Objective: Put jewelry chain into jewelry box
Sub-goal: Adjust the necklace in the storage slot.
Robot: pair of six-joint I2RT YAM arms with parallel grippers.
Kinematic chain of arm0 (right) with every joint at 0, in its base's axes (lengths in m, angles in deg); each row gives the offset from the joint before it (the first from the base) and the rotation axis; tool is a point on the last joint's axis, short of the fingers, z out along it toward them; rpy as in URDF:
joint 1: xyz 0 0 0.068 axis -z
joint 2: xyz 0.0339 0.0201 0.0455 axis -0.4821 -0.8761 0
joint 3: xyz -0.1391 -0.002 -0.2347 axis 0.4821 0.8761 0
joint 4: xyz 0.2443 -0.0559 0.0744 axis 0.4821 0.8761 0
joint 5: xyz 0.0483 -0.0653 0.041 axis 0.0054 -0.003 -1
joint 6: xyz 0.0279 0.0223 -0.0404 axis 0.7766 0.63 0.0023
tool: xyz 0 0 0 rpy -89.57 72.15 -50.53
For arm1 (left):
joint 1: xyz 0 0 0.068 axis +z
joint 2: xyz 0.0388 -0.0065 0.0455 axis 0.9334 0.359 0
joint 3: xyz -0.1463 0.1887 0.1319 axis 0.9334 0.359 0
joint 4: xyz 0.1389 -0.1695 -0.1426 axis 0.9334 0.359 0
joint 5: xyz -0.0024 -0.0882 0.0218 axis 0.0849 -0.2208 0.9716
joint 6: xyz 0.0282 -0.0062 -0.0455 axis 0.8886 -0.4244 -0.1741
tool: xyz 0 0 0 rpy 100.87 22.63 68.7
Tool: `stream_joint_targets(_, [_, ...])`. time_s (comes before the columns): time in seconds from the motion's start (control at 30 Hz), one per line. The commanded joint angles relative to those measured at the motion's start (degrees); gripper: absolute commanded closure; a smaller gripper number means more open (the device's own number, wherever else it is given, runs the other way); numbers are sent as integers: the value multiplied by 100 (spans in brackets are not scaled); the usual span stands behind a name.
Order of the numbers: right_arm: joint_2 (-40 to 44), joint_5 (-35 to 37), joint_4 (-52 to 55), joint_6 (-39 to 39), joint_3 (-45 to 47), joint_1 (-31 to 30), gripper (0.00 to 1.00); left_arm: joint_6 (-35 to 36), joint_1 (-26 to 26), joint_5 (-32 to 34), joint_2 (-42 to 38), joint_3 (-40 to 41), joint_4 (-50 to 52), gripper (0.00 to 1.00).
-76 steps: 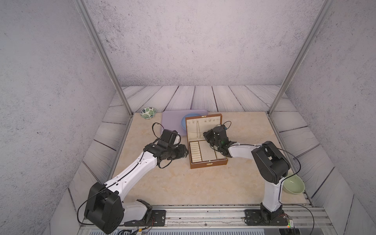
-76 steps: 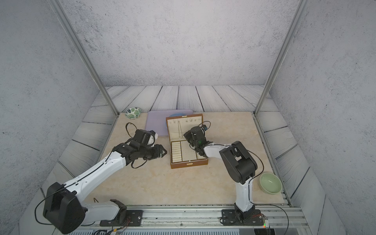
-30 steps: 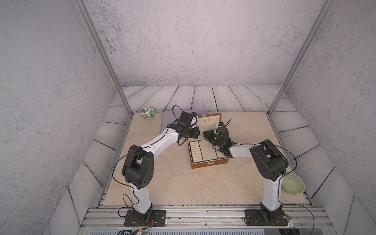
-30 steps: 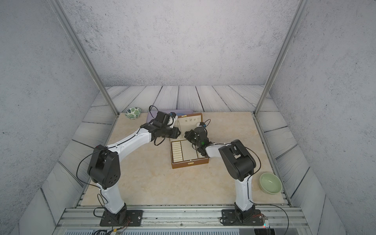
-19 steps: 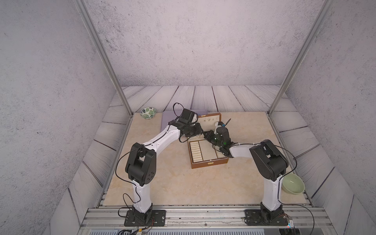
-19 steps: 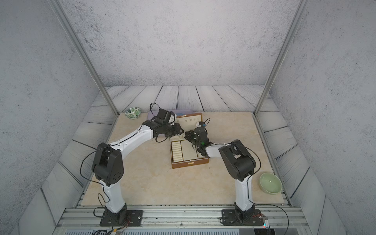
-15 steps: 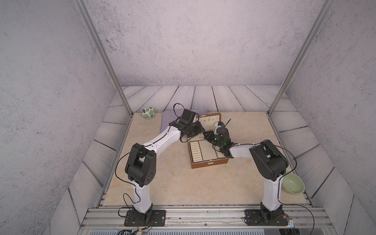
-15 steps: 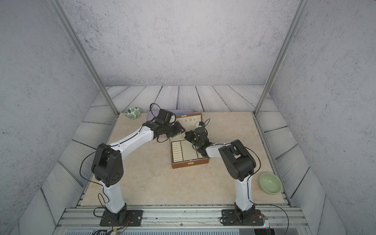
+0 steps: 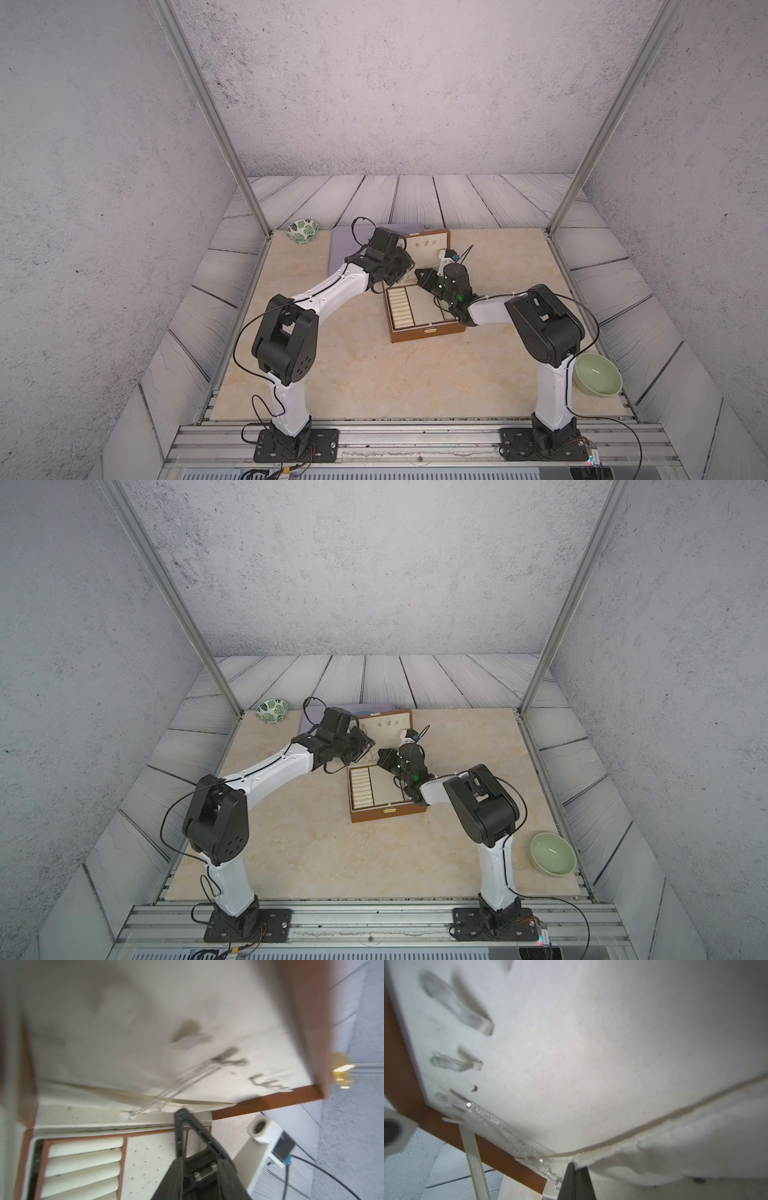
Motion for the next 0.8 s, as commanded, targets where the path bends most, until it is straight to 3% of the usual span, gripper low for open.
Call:
stream_joint_targets(0.0, [-84,27,-156,-162,51,62,100,-363,-17,319,76,154,506,67])
stream_joint_targets(0.17, [-117,-16,-217,-187,23,85,100,-274,-109,590,11,148,583,67])
stream_joint_targets(0.33, [-141,-25,-245,-252,15,89,100,294,-149,920,60,-40,685,65])
stream_joint_targets(0.53, [-181,-55,-261,-426,60,104,100,1511,-262,1198,29,-318,733,64])
stream_joint_targets(0.77, [-149,-115,-179,-651,69,132,100,3895,-346,990,-56,-189,409,63])
